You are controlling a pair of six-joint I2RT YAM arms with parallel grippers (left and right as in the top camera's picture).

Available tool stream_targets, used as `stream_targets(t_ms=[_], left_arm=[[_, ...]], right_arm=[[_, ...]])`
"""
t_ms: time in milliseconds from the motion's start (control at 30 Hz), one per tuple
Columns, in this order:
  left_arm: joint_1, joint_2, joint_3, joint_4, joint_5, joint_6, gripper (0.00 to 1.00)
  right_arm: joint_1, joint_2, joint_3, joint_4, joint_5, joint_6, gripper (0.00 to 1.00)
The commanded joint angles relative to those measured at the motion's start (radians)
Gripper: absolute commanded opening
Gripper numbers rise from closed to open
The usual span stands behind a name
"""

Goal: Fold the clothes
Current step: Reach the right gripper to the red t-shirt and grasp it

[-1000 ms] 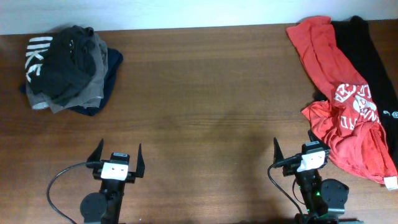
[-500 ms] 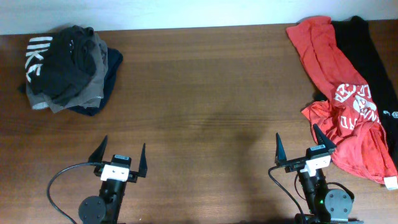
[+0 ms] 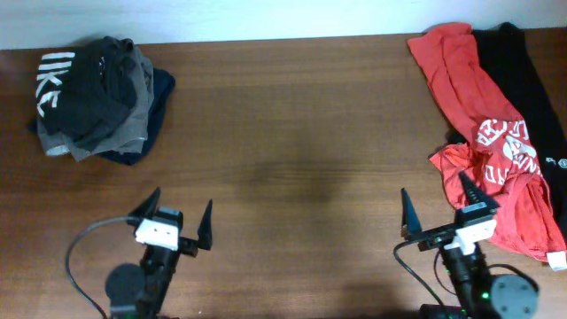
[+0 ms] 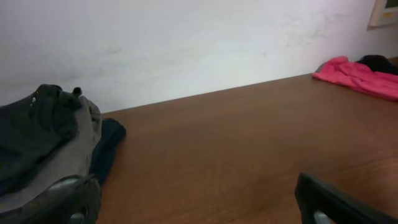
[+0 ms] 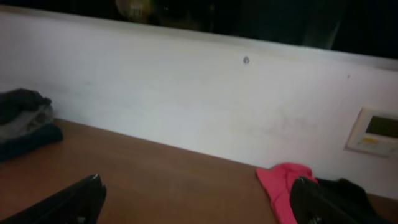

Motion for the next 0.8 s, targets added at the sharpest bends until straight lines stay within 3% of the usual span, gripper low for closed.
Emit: stream_targets(t_ms=[0,200,533,667,767], left_arm=[[0.003,0.178,0.163,-0.013,0.043,-0.017,0.99],[0.003,0.549,0.505,-0.175,0.175,-0.017,0.99],[-0.094,1.15,1.107,-0.629,0.185,0.085,0.99],[-0.137,1.324,1.21,-0.652,0.211,0.085,0.99],[-0.158,1.41,1.21,-0.592,0.211,0.085,0.99]], right_arm=[[-0.011,0.127,0.144,-0.06,-0.01,0.014,0.99],[-0.011,0.438,0.444,-0.317,-0.013,0.014,0.99],[-0.011,0.984,0.906,-0.697,-0.023,0.018,0.99],[-0.011,1.131,0.944,-0.689,-0.065,0.039,0.99],[-0.036,1.218,0.945,-0.666,0.051,0.122,0.99]])
